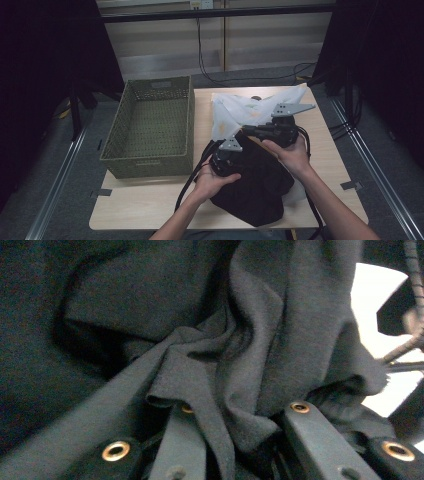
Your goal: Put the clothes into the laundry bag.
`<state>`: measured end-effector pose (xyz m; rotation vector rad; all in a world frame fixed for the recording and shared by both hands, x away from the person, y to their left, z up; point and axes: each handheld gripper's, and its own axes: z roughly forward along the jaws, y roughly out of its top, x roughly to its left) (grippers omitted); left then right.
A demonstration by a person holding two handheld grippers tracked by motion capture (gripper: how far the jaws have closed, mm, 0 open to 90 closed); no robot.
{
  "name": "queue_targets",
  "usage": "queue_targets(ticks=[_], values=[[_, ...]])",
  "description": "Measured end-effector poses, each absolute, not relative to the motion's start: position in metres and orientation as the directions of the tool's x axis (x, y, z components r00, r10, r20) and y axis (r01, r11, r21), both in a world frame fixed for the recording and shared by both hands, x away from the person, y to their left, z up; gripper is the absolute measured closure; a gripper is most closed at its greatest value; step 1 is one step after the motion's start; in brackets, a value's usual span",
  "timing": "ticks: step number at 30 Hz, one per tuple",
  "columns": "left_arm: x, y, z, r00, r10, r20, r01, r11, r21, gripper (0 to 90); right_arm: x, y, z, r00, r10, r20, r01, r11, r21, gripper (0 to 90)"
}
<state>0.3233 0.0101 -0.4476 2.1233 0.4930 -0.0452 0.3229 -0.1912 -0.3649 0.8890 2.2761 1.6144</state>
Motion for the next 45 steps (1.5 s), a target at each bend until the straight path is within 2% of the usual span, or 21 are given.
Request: queue_targets(ticks=[5,11,13,15,17,19,22,23,26,27,32,34,39,42,45], values=[[0.323,0.013,-0.458,0.904,0.368,-0.219,0.388,-0.487,0.783,78.7,0.303,-0.202,-0.387,-0.794,0.575,0.198,0.395,0.240,0.887,90.0],[0.317,0.013,-0.458,0.901,0.379,-0.211,0.390,-0.496,0.776,68.1,0.292,-0.208,-0.421,-0.776,0.585,0.236,0.459,0.267,0.847,90.0],[0.314,0.018,-0.453,0.907,0.366,-0.209,0.384,-0.512,0.768,60.2,0.291,-0.208,-0.431,-0.770,0.590,0.244,0.476,0.275,0.836,90.0],[0.311,0.026,-0.448,0.907,0.364,-0.211,0.383,-0.505,0.774,48.8,0.290,-0.207,-0.436,-0.768,0.598,0.229,0.479,0.300,0.825,90.0],[0.307,0.040,-0.441,0.911,0.353,-0.212,0.372,-0.484,0.792,42.4,0.291,-0.206,-0.442,-0.767,0.600,0.226,0.486,0.313,0.816,90.0],[0.301,0.064,-0.431,0.909,0.373,-0.186,0.357,-0.463,0.811,41.5,0.291,-0.206,-0.445,-0.767,0.602,0.225,0.491,0.323,0.809,90.0],[0.299,0.077,-0.428,0.904,0.387,-0.184,0.361,-0.456,0.814,41.0,0.291,-0.207,-0.446,-0.765,0.603,0.226,0.494,0.326,0.806,90.0],[0.295,0.093,-0.430,0.899,0.405,-0.166,0.359,-0.463,0.811,40.6,0.292,-0.208,-0.448,-0.764,0.603,0.230,0.498,0.324,0.805,90.0],[0.293,0.103,-0.436,0.886,0.433,-0.165,0.380,-0.477,0.793,35.8,0.292,-0.210,-0.449,-0.761,0.606,0.230,0.500,0.324,0.803,90.0],[0.291,0.114,-0.449,0.875,0.456,-0.160,0.402,-0.504,0.764,35.2,0.292,-0.210,-0.449,-0.762,0.605,0.232,0.501,0.323,0.803,90.0],[0.287,0.126,-0.467,0.862,0.477,-0.169,0.441,-0.543,0.715,26.8,0.292,-0.211,-0.449,-0.756,0.610,0.237,0.507,0.317,0.802,90.0],[0.285,0.133,-0.471,0.863,0.480,-0.160,0.445,-0.569,0.692,26.3,0.291,-0.211,-0.450,-0.758,0.608,0.237,0.506,0.318,0.802,90.0],[0.281,0.155,-0.480,0.824,0.537,-0.181,0.492,-0.520,0.698,24.2,0.292,-0.211,-0.450,-0.760,0.605,0.237,0.504,0.319,0.803,90.0],[0.285,0.156,-0.485,0.816,0.554,-0.168,0.508,-0.545,0.667,21.1,0.292,-0.211,-0.449,-0.761,0.605,0.233,0.501,0.321,0.804,90.0],[0.290,0.151,-0.490,0.814,0.538,-0.218,0.527,-0.528,0.666,19.1,0.291,-0.211,-0.449,-0.761,0.606,0.231,0.499,0.321,0.805,90.0]])
